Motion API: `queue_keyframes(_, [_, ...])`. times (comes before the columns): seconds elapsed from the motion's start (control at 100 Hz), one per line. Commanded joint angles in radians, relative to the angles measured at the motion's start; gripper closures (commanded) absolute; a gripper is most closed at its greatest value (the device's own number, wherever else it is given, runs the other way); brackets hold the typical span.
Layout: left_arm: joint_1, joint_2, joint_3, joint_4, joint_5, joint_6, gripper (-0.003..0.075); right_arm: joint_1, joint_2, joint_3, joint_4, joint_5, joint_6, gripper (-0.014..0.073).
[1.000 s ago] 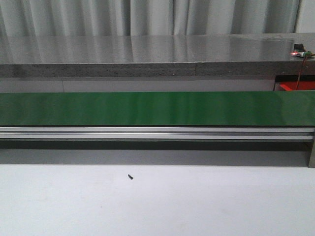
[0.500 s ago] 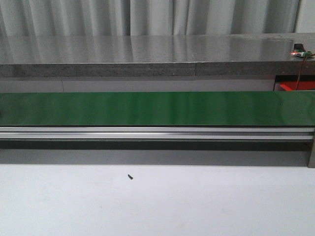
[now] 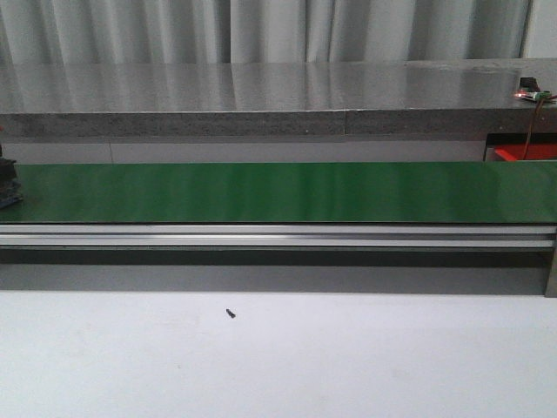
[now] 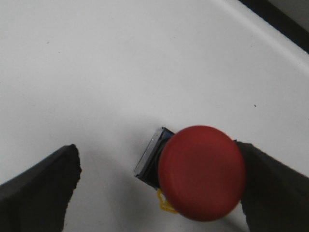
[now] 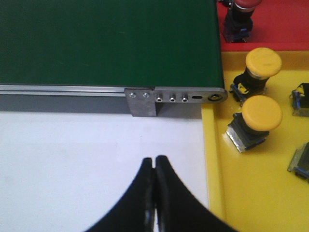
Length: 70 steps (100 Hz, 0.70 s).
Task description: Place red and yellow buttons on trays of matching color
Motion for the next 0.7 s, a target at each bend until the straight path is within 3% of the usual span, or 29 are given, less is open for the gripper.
queue_keyframes(0.0, [0.002,-0.058,-0.033,-0.014,-0.065,0.002,0.0146,-0.006,-0.001,-0.026,-0.006,-0.068,-0.009,0.0661])
queue_keyframes(0.07, [0.002,-0.058,-0.033,-0.014,-0.074,0.002,0.0215,-0.006,-0.001,-0.026,-0.006,-0.068,-0.009,0.0661])
queue_keyframes(0.22, [0.002,-0.058,-0.033,-0.014,-0.073,0.002,0.0443,-0.006,-0.001,-0.026,-0.006,-0.068,-0.009,0.0661])
queue_keyframes(0.29, [0.002,-0.058,-0.033,-0.014,-0.073,0.002,0.0504,-0.006,-0.001,-0.026,-0.006,-0.068,-0.009,0.0661])
queue_keyframes(0.69, [0.002,-0.162,-0.033,0.012,-0.051,0.002,0.0511,-0.006,-0.001,-0.026,-0.006,-0.068,-0.009,0.0661])
